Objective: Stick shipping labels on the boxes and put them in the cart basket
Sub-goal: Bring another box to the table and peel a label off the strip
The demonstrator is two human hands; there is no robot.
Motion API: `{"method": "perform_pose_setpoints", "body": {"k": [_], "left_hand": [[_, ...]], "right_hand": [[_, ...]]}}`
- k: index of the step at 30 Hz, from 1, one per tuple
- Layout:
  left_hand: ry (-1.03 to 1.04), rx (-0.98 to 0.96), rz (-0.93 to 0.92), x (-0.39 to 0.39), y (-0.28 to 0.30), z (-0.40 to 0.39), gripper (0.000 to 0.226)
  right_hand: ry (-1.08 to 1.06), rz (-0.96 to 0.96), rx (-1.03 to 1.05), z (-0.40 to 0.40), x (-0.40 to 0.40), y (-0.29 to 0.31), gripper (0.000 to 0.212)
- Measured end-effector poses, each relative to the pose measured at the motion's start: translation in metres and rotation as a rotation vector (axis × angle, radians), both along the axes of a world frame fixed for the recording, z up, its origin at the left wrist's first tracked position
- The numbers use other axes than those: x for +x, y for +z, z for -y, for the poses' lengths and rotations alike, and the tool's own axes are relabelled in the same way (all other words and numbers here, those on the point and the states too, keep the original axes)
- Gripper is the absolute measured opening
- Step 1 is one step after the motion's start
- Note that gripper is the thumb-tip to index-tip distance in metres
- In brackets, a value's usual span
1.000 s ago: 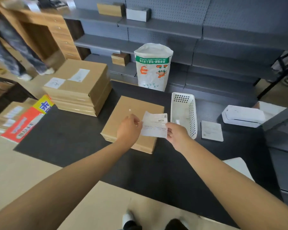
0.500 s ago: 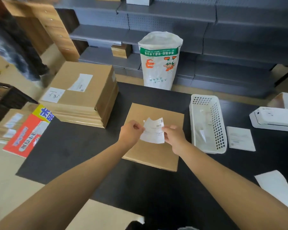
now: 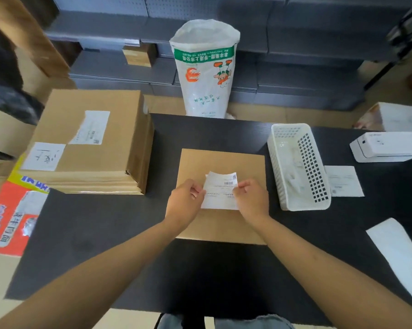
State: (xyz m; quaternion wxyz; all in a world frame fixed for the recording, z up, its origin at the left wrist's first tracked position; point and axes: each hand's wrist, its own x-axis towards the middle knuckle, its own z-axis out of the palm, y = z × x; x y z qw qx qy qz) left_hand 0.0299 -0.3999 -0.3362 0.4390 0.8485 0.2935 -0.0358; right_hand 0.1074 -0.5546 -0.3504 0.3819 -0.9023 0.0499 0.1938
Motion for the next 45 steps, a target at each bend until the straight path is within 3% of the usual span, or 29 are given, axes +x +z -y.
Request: {"method": "perform_pose_setpoints", "body": {"k": [6, 9, 11, 13, 16, 19, 28, 39, 42, 45], "left_hand": [[-0.12, 0.087, -0.031, 0.004, -0.005, -0.007, 0.008], [-0.154, 0.211, -0.079, 0.006, -0.006, -0.006, 0.014], [-0.219, 0.39, -0.033, 0.007, -0.008, -0.008, 0.011], [-0.442, 0.595, 0.078, 0.009, -0.013, -0.009, 0.017], [-0.769, 0.669, 0.125, 0.011, -0.022, -0.006, 0.045], [-0.87, 0.724, 0.017, 0.011, -0.036, -0.005, 0.056], [-0.791, 0.721, -0.038, 0.008, -0.05, -0.021, 0.066], [-0.78, 0.656, -0.032, 0.01, -0.047, -0.021, 0.068], [-0.686, 0.569, 0.007, 0.012, -0.044, -0.024, 0.066], [-0.463, 0.459, 0.049, 0.011, -0.038, -0.03, 0.067]], "right_hand": [[0.066, 0.125, -0.095, -0.004, -0.009, -0.006, 0.015], [0.131, 0.267, -0.244, -0.006, -0.011, -0.004, 0.022], [0.214, 0.435, -0.402, -0.006, -0.015, -0.001, 0.025], [0.373, 0.57, -0.48, -0.009, -0.017, 0.001, 0.037], [0.63, 0.471, -0.446, -0.016, -0.023, -0.002, 0.049], [0.717, 0.33, -0.492, -0.012, -0.022, -0.014, 0.059], [0.665, 0.333, -0.615, 0.001, -0.015, -0.025, 0.069], [0.56, 0.345, -0.513, 0.006, -0.013, -0.033, 0.062], [0.505, 0.372, -0.482, 0.008, -0.008, -0.029, 0.063], [0.243, 0.351, -0.319, 0.015, -0.003, -0.017, 0.061]]}}
